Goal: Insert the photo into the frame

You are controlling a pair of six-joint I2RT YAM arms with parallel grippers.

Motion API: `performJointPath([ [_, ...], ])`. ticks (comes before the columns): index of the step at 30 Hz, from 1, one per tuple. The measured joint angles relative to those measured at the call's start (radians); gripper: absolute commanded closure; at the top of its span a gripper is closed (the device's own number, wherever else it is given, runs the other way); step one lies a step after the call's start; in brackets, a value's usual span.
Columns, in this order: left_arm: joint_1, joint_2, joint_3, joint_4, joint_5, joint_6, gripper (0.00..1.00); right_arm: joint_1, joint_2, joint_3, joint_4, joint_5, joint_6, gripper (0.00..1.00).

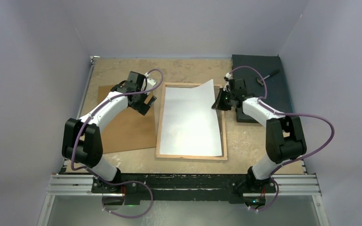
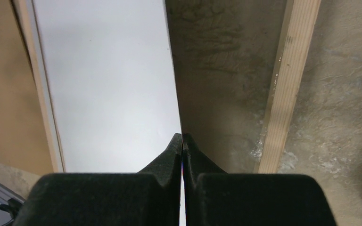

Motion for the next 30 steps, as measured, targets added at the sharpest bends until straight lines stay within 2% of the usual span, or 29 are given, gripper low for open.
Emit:
performJointPath([
  [2,0.0,0.0,-0.002,0.0,0.0,0.0,0.0,0.008,-0.008,-0.003,0.012,0.004,0.012,1.0],
  [3,0.0,0.0,-0.002,-0.001,0.0,0.0,0.0,0.012,-0.012,-0.003,0.017,0.01,0.015,0.92],
  [5,0.0,0.0,-0.002,-0.001,0.0,0.0,0.0,0.018,-0.017,-0.003,0.02,0.021,0.021,0.65],
  [7,0.0,0.0,-0.002,-0.001,0.0,0.0,0.0,0.02,-0.017,-0.003,0.014,0.04,0.023,0.41],
  [9,0.0,0.0,-0.002,-0.001,0.0,0.0,0.0,0.023,-0.017,-0.003,0.002,0.06,0.027,0.25],
  [10,0.0,0.0,-0.002,-0.001,0.0,0.0,0.0,0.023,-0.017,-0.002,-0.004,0.077,0.025,0.2],
  [15,0.0,0.0,-0.002,-0.001,-0.004,0.0,0.0,0.025,-0.036,0.013,-0.067,0.177,0.022,0.09],
  [21,0.011,0.0,-0.002,-0.001,-0.004,0.002,0.0,0.026,-0.113,0.037,-0.107,0.303,0.027,0.1],
  [24,0.059,0.0,0.005,-0.005,0.0,0.012,0.0,0.049,-0.15,0.037,-0.1,0.342,0.041,0.08],
  [26,0.108,0.0,0.017,-0.01,0.0,0.024,0.0,0.101,-0.15,0.044,-0.096,0.366,0.057,0.07],
  [30,0.254,0.004,0.042,-0.004,-0.003,0.065,0.0,0.303,-0.062,0.142,-0.093,0.392,0.101,0.03],
])
